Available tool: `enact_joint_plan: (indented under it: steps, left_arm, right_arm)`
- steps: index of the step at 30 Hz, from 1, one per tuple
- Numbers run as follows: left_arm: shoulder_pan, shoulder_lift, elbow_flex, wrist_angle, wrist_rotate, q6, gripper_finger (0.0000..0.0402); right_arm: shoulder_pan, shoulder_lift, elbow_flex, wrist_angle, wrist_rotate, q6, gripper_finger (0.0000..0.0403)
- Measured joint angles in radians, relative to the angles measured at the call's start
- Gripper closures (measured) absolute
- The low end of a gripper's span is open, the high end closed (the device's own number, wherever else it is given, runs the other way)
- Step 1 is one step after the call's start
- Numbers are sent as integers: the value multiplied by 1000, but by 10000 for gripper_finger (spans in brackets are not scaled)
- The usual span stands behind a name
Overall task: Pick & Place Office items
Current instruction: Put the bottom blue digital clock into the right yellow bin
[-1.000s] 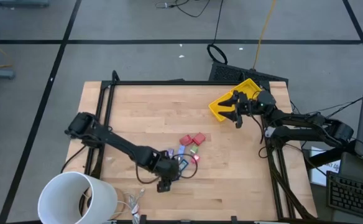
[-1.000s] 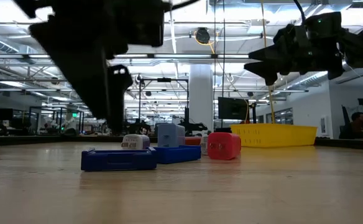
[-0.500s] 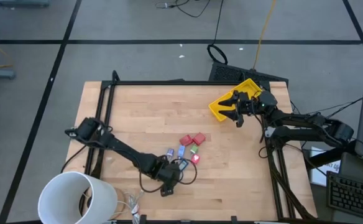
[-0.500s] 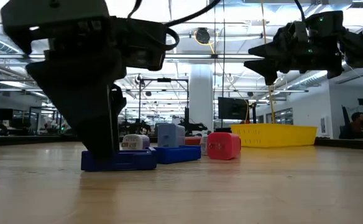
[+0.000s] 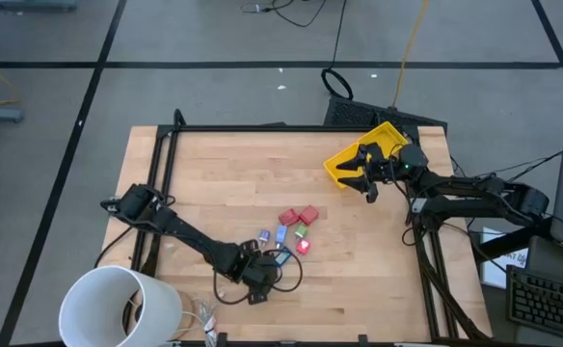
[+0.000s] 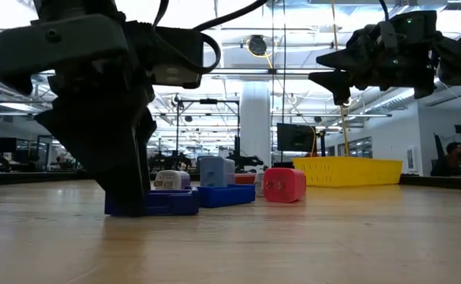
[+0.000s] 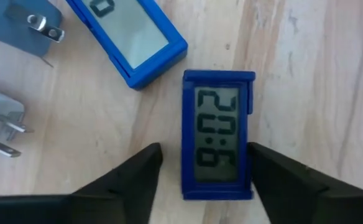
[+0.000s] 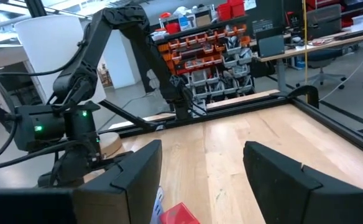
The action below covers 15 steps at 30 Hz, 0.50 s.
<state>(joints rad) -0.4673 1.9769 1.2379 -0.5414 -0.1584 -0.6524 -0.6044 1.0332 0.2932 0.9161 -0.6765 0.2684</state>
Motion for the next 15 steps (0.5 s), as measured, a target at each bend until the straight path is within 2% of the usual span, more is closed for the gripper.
enact_joint_plan:
  steps: [6, 9, 15]
  left_arm:
    - [7, 0, -1, 0, -1, -5, 245]
    - [7, -12, -3, 0, -11, -7, 248]
    - [-14, -116, -4, 20, -219, 30, 248]
  right_arm:
    - [0, 0, 0, 0, 0, 0, 188]
    - [0, 0, 0, 0, 0, 0, 188]
    - [2, 0, 0, 0, -1, 4, 189]
